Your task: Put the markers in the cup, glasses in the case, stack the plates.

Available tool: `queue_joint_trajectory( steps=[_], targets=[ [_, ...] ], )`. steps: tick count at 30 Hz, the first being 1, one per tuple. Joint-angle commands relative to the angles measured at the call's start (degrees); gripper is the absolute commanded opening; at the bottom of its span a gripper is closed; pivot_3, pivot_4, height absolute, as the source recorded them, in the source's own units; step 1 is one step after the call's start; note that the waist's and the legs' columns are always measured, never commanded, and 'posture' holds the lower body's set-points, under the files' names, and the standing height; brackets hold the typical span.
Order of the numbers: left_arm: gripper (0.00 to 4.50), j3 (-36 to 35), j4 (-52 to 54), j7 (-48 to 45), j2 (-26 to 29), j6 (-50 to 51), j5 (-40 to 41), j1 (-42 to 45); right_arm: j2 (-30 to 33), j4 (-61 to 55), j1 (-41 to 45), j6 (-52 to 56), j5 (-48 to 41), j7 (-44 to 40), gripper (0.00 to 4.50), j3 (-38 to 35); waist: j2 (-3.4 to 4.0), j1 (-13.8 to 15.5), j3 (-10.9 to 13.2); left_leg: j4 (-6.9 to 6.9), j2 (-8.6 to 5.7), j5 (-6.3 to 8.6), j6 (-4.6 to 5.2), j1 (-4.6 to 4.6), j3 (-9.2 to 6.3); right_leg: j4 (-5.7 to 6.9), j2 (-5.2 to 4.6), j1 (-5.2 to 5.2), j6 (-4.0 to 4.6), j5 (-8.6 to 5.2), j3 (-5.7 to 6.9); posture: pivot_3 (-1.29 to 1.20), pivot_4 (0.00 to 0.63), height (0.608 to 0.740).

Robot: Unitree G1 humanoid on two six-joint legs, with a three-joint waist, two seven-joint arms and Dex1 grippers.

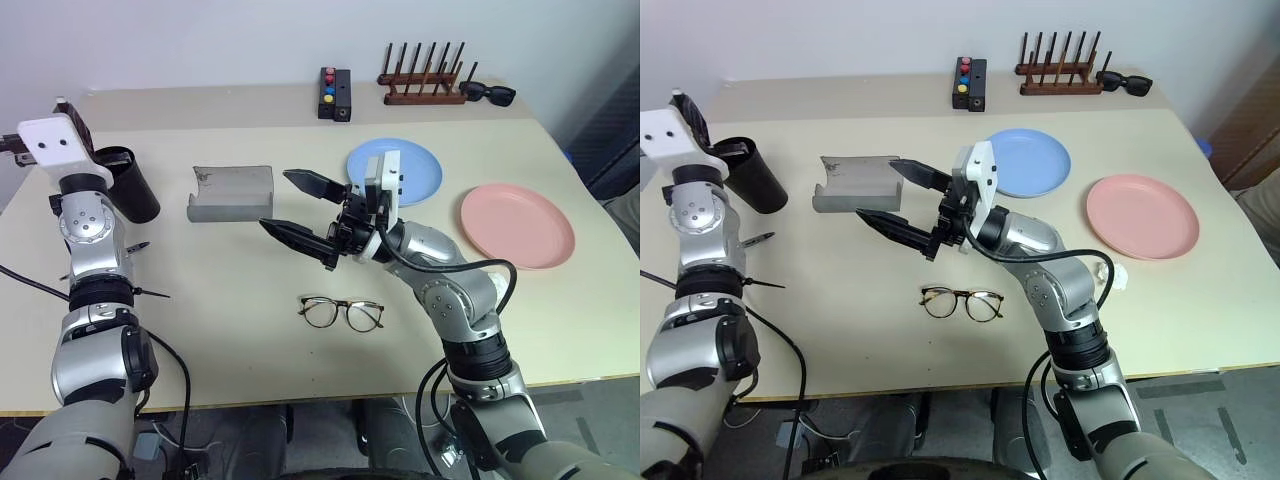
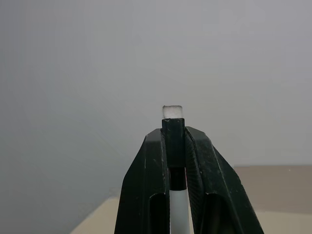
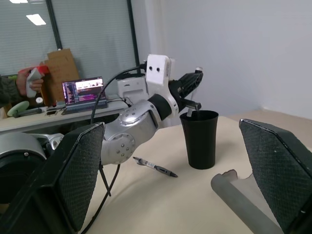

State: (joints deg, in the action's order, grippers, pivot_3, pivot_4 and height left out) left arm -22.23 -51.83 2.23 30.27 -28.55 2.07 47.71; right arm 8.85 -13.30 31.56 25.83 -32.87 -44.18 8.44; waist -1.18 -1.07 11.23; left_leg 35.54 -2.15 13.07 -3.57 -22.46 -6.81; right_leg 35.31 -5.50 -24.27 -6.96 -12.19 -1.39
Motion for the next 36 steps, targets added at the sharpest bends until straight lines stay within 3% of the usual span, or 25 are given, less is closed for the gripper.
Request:
queue_joint_trajectory(
  steps=[1, 3, 9, 17, 21, 23, 26, 32, 36],
  targets=[
    [0.03, 0.1, 0.4, 0.0, 0.3, -1.3, 1.3, 0.8, -0.5, -2.4, 0.2, -0.3, -1.3, 0.2, 4.50, -0.2, 0.00, 0.0, 0.0, 0.00, 0.00, 0.00, 0.00, 0.00, 0.00, 0.00, 0.00, 0.00, 0.00, 0.00, 0.00, 0.00, 0.150, 0.739],
    [0.03, 0.1, 0.6, 0.3, 0.0, -0.9, 1.5, 0.5, -0.5, -2.4, 0.1, -0.3, -1.2, 0.3, 4.50, -0.2, 0.00, 0.0, 0.0, 0.00, 0.00, 0.00, 0.00, 0.00, 0.00, 0.00, 0.00, 0.00, 0.00, 0.00, 0.00, 0.00, 0.150, 0.739],
    [2.78, 0.5, 1.6, 1.3, -0.6, -0.4, 1.8, -0.3, -0.4, -2.4, -0.1, -0.3, -1.1, 0.3, 4.50, -0.1, 0.00, 0.0, 0.0, 0.00, 0.00, 0.00, 0.00, 0.00, 0.00, 0.00, 0.00, 0.00, 0.00, 0.00, 0.00, 0.00, 0.150, 0.739],
    [2.78, 0.4, 5.6, 1.6, -1.2, 0.8, 2.9, -2.3, -0.5, -2.4, -0.2, -0.4, -1.0, 0.3, 4.50, 0.1, 0.00, -0.1, 0.0, 0.00, 0.00, 0.00, 0.00, 0.00, 0.00, 0.01, 0.00, 0.00, 0.00, 0.00, 0.00, 0.00, 0.150, 0.739],
    [2.78, -0.2, 13.9, -3.9, 0.6, 4.0, 6.4, -6.0, -0.5, -2.8, -0.4, -0.4, -0.9, 0.7, 4.50, 0.2, 0.00, -0.1, 0.0, 0.00, 0.00, 0.00, 0.00, 0.00, 0.00, 0.02, 0.00, -0.01, 0.00, 0.00, 0.00, 0.00, 0.150, 0.739],
    [3.33, -0.9, 20.7, -10.0, 2.6, 8.2, 10.5, -9.9, -0.4, -3.1, -0.7, -0.4, -0.8, 1.0, 4.50, 0.1, 0.00, -0.4, 0.0, -0.01, 0.01, 0.00, 0.00, 0.00, 0.00, 0.02, -0.01, -0.02, 0.00, 0.00, -0.01, 0.00, 0.150, 0.739],
    [4.42, -1.9, 31.9, -20.9, 8.0, 17.5, 17.2, -18.6, 0.0, -3.4, -1.1, -0.4, -0.8, 1.4, 4.50, 0.0, 0.01, -1.4, 0.0, -0.09, 0.03, 0.00, 0.00, 0.01, 0.00, 0.06, -0.01, -0.07, 0.02, 0.00, -0.01, 0.00, 0.150, 0.739],
    [4.42, -7.1, 45.0, -38.7, 20.4, 38.3, 28.4, -36.6, 0.2, -2.9, -1.0, -0.7, -0.6, 1.3, 4.50, -0.2, 0.04, -1.9, 0.0, -0.28, 0.09, 0.00, 0.00, 0.05, 0.01, 0.12, 0.03, -0.17, 0.09, -0.04, -0.04, 0.00, 0.150, 0.739],
    [4.42, -5.2, 42.9, -45.2, 27.1, 46.3, 26.5, -41.9, -0.2, -2.2, -0.8, -0.8, -0.6, 0.8, 4.50, 0.4, 0.05, -1.4, 0.0, -0.29, 0.12, 0.00, 0.01, 0.07, 0.01, 0.12, 0.06, -0.17, 0.35, -0.20, -0.02, 0.00, 0.150, 0.739]
  ],
)
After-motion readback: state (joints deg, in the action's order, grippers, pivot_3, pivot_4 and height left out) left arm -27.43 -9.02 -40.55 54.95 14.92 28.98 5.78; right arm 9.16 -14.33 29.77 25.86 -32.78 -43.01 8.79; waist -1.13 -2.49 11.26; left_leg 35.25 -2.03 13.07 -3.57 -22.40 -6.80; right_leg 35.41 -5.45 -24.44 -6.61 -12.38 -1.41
